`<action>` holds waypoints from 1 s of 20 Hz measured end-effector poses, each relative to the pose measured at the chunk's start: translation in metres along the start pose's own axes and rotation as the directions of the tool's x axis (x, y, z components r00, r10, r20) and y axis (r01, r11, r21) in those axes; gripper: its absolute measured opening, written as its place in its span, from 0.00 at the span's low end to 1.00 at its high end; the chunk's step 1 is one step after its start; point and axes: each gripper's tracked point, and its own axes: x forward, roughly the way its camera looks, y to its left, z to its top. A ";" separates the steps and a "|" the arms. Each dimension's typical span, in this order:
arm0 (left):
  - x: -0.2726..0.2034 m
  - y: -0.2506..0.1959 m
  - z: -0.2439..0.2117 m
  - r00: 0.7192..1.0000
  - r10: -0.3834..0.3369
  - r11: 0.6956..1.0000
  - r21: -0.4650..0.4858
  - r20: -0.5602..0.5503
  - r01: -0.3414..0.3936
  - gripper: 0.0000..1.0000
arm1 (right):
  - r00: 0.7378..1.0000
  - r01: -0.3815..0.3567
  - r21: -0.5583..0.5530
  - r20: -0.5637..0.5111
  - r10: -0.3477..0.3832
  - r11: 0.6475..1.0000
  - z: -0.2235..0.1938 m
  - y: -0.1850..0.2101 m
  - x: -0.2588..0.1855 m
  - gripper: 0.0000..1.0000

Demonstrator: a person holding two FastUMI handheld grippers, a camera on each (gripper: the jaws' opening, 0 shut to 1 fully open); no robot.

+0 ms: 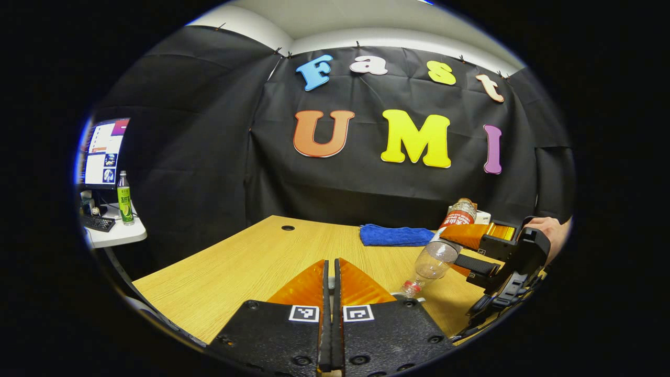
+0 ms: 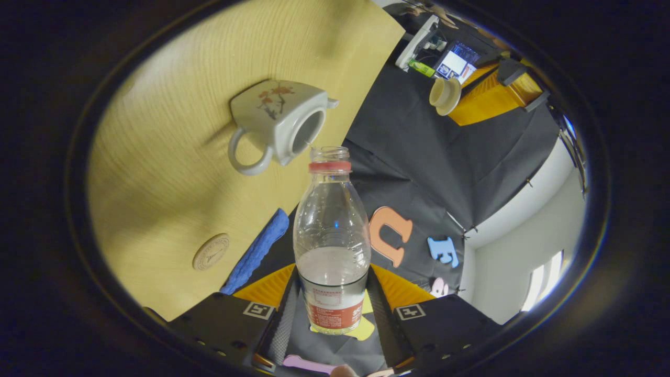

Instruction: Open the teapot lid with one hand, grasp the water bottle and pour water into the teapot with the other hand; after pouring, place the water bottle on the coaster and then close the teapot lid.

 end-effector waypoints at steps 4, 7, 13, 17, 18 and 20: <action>0.001 0.002 -0.001 1.000 0.004 1.000 0.000 -0.002 -0.004 0.02 | 1.000 0.003 -0.008 0.005 -0.003 1.000 0.000 -0.001 0.004 0.68; 0.002 0.003 -0.001 1.000 0.007 1.000 0.000 -0.002 -0.007 0.02 | 1.000 0.006 -0.010 0.007 -0.006 1.000 0.002 -0.001 0.004 0.69; 0.000 0.008 -0.001 1.000 0.021 1.000 0.005 -0.001 -0.021 0.08 | 1.000 -0.009 0.063 -0.019 0.010 0.998 -0.002 0.008 0.006 0.70; 0.000 0.012 0.002 0.999 0.033 0.999 0.006 0.009 -0.033 0.02 | 0.992 -0.120 0.280 -0.013 0.129 0.952 -0.003 0.035 0.003 0.71; 0.000 0.012 0.002 0.999 0.036 0.999 0.005 0.010 -0.036 0.02 | 0.987 -0.148 0.353 -0.008 0.161 0.924 -0.002 0.042 0.000 0.71; -0.001 0.012 0.004 0.999 0.038 0.999 0.006 0.013 -0.039 0.03 | 0.976 -0.195 0.503 0.010 0.220 0.842 0.003 0.053 -0.004 0.69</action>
